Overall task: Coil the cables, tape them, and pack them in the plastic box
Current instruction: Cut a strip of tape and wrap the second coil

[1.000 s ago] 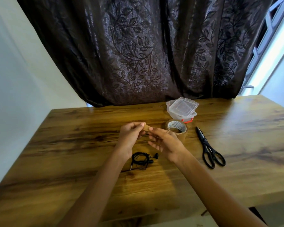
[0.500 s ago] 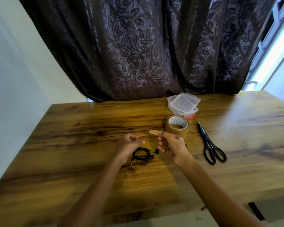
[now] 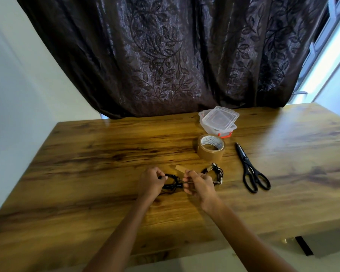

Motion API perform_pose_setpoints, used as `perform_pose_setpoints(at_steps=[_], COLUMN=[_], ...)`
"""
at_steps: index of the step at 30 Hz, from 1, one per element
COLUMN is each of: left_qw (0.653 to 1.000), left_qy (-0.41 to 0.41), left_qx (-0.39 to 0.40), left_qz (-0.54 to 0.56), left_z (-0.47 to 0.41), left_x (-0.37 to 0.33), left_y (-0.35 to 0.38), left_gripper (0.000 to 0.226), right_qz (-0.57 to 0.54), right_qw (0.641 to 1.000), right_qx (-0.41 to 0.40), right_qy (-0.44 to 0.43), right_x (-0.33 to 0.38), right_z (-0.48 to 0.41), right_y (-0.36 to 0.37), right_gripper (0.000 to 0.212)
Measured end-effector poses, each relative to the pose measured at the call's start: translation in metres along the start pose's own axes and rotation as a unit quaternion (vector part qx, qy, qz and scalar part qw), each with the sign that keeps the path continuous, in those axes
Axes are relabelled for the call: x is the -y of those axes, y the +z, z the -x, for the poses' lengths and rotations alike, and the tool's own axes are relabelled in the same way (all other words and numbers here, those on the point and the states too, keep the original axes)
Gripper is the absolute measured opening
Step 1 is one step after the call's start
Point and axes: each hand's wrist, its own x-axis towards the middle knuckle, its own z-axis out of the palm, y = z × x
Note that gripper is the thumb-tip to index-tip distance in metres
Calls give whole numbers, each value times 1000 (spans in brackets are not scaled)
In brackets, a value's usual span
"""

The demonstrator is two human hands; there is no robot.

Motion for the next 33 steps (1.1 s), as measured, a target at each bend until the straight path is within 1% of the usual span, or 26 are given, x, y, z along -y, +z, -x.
perform_pose_setpoints(at_steps=[4, 8, 11, 14, 16, 19, 21, 24, 27, 30, 33], left_qw=[1000, 998, 991, 970, 956, 939, 934, 946, 963, 975, 984], left_qy=[18, 50, 103, 159, 189, 214, 216, 188, 149, 142, 153], left_qx=[-7, -14, -12, 2, -3, -2, 9, 17, 9, -2, 11], left_qz=[8, -20, -85, -185, -225, -269, -285, -265, -223, -172, -92], left_z=[-2, -2, -4, -1, 1, 2, 0, -3, -3, -3, -1], left_x=[1, 4, 4, 4, 3, -2, -4, -6, -11, -25, -47], left_y=[4, 4, 5, 7, 8, 5, 3, -1, -5, -11, -23], left_gripper=[21, 6, 19, 18, 23, 30, 28, 22, 24, 25, 21], right_qz=[22, 51, 57, 64, 66, 63, 64, 68, 81, 111, 121], right_qw=[1000, 998, 998, 997, 997, 997, 997, 996, 994, 985, 974], right_qx=[-4, -11, -8, -12, -15, -16, -17, -19, -28, -45, -30], right_qy=[-17, -26, -31, -33, -32, -36, -37, -45, -66, -122, -190], right_x=[-5, -7, -7, -6, -6, -5, -4, -1, 4, 11, 28], right_z=[1, -2, -3, -3, -3, -2, -1, 1, 1, 0, 6], right_y=[4, 6, 4, 2, 1, -1, -2, -2, -1, -1, 2], right_gripper=[14, 13, 14, 15, 14, 14, 13, 14, 17, 20, 23])
